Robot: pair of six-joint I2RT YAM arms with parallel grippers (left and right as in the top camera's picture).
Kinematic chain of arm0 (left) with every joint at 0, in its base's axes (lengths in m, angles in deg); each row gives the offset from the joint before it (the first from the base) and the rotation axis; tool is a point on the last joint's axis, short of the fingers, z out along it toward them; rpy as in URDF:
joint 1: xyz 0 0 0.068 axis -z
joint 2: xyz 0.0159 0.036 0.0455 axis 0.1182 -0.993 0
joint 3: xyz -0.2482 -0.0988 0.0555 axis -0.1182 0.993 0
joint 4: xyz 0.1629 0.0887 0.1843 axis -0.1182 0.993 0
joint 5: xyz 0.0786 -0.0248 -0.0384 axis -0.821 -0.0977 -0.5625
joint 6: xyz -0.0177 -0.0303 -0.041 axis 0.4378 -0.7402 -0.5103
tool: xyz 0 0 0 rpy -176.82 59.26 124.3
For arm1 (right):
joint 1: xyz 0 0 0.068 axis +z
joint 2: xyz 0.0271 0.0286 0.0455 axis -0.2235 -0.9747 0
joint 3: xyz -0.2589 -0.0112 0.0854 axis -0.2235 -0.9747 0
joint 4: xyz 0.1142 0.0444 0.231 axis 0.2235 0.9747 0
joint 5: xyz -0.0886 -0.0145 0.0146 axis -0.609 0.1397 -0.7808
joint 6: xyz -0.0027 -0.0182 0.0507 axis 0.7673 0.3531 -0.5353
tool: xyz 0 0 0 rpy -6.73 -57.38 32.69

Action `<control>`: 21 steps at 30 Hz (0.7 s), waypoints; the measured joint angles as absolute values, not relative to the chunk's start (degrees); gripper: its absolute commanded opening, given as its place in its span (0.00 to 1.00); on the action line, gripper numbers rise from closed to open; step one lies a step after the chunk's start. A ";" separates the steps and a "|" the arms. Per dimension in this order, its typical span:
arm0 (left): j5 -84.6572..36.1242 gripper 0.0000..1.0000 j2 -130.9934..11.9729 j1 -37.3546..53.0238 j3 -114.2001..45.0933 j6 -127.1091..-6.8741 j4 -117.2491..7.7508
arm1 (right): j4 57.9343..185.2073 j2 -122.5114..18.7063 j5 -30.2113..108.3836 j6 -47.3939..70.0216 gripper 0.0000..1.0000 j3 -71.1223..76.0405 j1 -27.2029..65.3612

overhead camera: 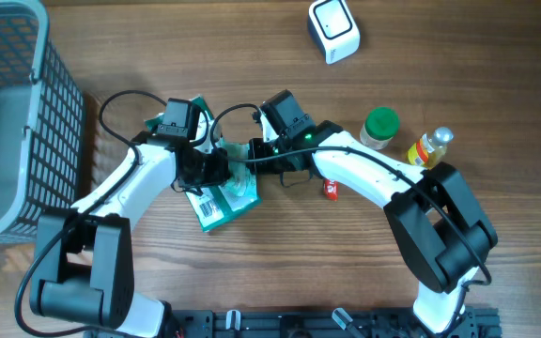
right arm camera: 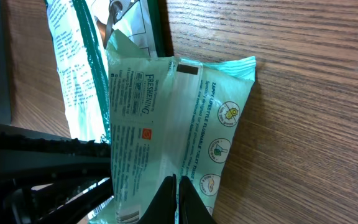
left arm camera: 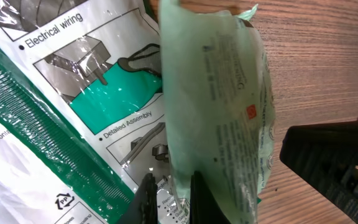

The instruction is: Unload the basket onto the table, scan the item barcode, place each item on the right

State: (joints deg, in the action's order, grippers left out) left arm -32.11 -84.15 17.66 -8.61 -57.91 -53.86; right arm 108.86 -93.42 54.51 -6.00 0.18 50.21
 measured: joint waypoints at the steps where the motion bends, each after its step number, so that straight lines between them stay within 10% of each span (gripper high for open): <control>1: -32.48 0.04 -84.15 17.68 -8.61 -57.91 -53.84 | 108.86 -93.42 54.51 -6.00 0.04 0.18 50.21; 21: -57.49 0.04 -82.34 17.83 -2.88 -61.54 -57.95 | 110.02 -96.06 47.95 -6.41 0.04 0.18 52.36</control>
State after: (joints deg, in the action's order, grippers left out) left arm -57.49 -82.34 17.83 -2.88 -61.54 -57.95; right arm 110.02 -96.06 47.95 -6.41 0.18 52.36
